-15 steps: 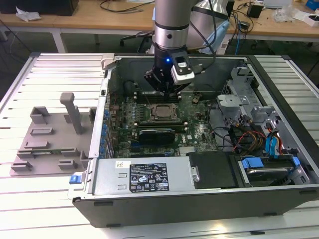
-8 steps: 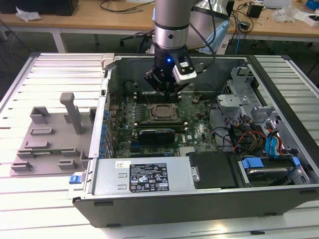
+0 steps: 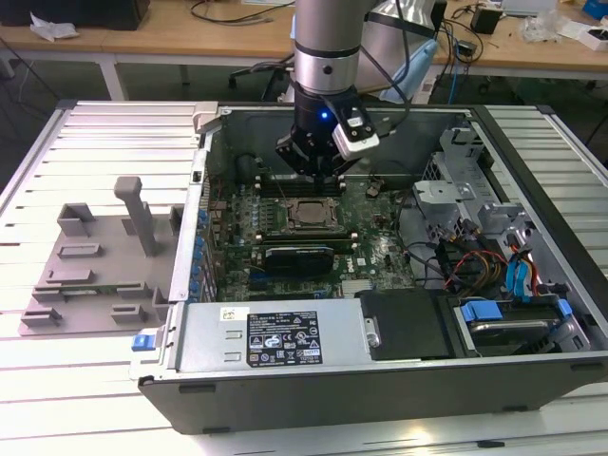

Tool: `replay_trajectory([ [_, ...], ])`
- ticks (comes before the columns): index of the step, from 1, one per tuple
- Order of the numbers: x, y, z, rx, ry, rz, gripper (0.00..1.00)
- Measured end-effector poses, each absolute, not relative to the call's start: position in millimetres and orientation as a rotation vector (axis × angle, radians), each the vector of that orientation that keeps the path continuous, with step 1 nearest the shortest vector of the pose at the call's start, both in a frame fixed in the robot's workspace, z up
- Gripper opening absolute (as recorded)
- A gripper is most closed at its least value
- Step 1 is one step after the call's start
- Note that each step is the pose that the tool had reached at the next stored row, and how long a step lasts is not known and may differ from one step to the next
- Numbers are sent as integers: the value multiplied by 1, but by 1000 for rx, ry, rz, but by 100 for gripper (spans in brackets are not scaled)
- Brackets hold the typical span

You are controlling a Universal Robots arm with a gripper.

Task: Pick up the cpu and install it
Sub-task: 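Install the first cpu locking lever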

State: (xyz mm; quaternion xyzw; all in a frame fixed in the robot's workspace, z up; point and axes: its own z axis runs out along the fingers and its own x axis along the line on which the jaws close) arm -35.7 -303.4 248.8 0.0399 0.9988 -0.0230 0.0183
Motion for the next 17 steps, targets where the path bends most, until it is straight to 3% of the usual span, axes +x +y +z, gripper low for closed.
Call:
replay_trajectory([
  [17,-36,-303,249,-144,3097,-66,11],
])
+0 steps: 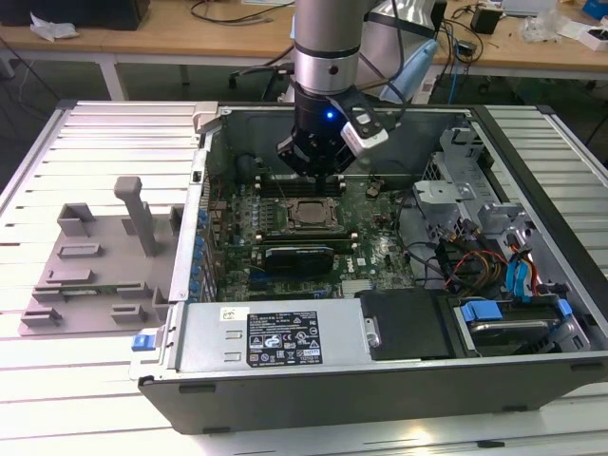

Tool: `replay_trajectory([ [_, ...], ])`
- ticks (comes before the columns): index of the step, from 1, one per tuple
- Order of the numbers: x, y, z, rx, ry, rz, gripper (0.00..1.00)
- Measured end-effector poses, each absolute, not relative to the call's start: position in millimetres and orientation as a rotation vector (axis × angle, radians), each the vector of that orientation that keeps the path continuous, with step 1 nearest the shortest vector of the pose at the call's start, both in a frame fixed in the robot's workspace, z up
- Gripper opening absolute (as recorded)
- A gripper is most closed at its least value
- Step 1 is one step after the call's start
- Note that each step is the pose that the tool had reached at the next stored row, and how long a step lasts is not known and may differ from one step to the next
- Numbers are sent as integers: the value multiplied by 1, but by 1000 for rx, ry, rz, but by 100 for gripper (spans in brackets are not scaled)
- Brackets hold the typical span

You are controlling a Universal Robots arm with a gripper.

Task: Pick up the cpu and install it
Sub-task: 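Install the first cpu locking lever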

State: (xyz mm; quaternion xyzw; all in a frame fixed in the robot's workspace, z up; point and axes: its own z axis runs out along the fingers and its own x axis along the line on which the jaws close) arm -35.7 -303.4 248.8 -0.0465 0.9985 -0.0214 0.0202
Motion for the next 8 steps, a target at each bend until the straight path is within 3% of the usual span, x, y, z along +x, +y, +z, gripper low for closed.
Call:
replay_trajectory([
  [8,-36,-303,249,-239,3090,-64,11],
])
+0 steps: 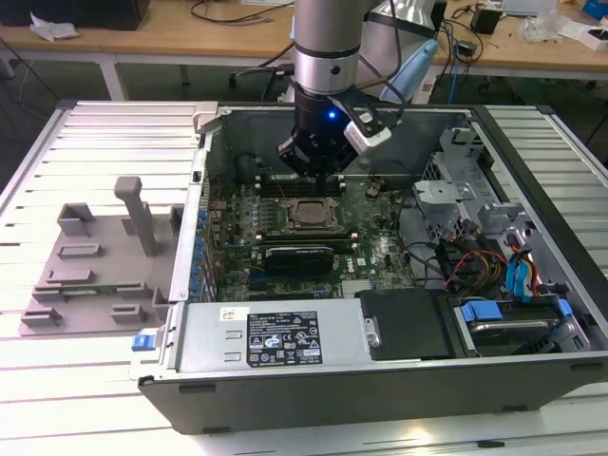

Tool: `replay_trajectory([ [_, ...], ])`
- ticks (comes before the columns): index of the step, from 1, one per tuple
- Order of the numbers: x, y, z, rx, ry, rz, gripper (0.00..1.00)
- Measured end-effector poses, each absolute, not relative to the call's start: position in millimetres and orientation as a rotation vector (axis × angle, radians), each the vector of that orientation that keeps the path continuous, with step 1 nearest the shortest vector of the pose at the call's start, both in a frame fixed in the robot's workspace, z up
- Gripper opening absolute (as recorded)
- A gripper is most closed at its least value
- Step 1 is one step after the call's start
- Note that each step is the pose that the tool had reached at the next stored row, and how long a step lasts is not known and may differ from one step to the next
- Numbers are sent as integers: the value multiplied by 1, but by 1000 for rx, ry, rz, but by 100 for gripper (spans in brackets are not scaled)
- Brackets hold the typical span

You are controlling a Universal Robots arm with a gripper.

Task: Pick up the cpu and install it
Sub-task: 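Install the first cpu locking lever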

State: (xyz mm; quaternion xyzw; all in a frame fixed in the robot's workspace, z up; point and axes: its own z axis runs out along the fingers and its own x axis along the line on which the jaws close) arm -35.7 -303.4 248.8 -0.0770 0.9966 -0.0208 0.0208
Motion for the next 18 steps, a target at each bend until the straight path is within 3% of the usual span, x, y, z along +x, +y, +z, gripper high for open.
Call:
replay_trajectory([
  [18,-35,-303,254,-240,3139,-60,11],
])
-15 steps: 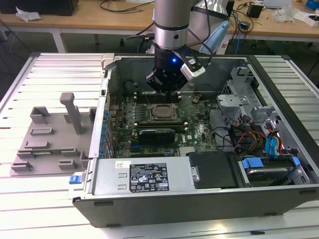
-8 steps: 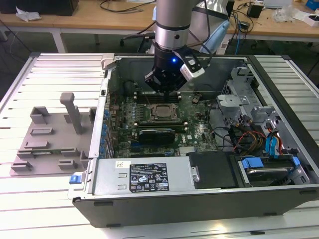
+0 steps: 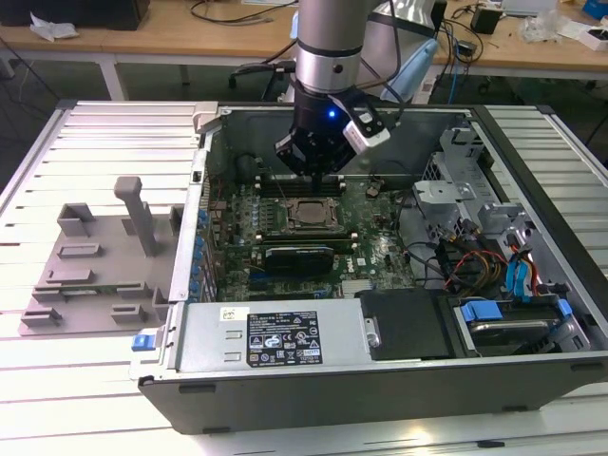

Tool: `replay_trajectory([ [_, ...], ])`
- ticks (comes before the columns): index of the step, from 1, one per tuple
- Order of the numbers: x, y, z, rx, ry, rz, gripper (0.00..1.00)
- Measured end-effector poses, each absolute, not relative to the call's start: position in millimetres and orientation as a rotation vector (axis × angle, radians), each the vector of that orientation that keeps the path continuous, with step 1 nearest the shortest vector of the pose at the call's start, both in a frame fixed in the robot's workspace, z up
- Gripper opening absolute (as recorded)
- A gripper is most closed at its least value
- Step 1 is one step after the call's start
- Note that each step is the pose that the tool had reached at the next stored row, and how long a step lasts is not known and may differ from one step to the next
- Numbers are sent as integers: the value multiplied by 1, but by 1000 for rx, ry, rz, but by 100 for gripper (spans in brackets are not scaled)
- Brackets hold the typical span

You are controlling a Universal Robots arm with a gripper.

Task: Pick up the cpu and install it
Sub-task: 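Install the first cpu locking lever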

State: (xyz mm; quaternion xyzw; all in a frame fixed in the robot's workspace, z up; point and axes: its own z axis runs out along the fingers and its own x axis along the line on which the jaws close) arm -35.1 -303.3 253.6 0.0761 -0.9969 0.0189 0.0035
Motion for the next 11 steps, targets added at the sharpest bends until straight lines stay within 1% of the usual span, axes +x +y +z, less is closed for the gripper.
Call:
replay_trajectory([
  [11,-35,-303,267,239,-3125,60,11],
])
